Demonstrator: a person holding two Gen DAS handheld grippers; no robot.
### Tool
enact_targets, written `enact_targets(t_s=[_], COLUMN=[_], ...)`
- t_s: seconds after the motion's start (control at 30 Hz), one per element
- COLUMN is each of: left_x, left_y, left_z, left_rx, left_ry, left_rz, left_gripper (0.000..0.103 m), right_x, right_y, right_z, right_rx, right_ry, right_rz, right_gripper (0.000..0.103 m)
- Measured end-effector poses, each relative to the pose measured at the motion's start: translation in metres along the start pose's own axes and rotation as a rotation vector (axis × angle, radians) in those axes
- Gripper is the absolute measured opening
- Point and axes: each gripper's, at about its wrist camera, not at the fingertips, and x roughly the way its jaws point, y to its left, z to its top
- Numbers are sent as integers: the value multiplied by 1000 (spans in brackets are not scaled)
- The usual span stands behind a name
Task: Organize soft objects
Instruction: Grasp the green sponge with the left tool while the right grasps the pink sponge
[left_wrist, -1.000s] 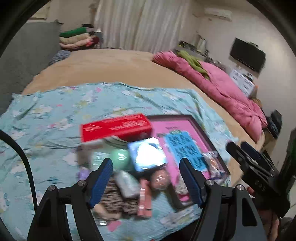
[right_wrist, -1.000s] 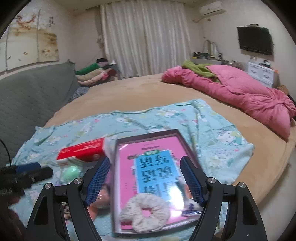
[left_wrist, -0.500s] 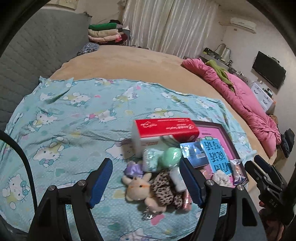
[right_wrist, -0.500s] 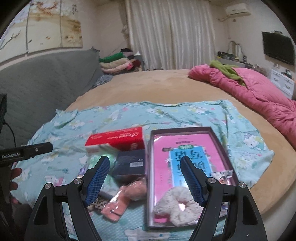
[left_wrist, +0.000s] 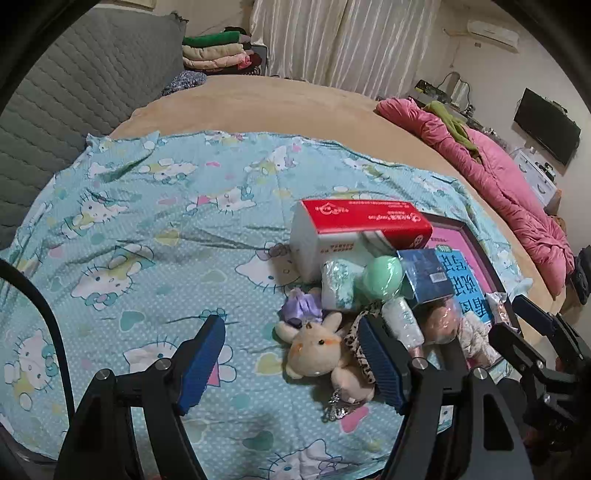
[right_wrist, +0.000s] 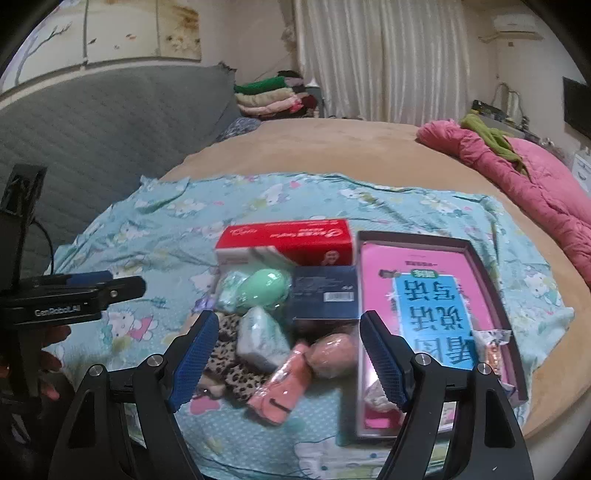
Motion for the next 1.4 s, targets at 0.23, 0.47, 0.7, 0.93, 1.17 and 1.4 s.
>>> enact_targets(t_s=[0.23, 0.47, 0.7, 0.93, 1.17, 1.4], left_x=[18, 48, 80, 92, 104, 110], left_y=[-13, -51, -70, -80, -81, -79], left_z=[3, 21, 28, 33, 30, 29], left_rx=[23, 91, 105, 126, 131, 126], left_ry=[9, 31, 82, 88, 111, 112], left_rz=[-49, -108, -119, -149, -167, -191], left_gripper=[74, 74, 74, 74, 74, 71], right_x=[18, 37, 59, 74, 93, 110], right_y=[3, -20, -38, -25, -15, -11], right_z=[-12, -22, -32, -40, -47, -55], right_rx=[-18, -30, -104, -240, -365, -460], right_ry=[33, 93, 151, 158, 159, 156], right_rz=[-24, -95, -178, -194, -242, -290], right_gripper=[80, 80, 80, 80, 79, 65])
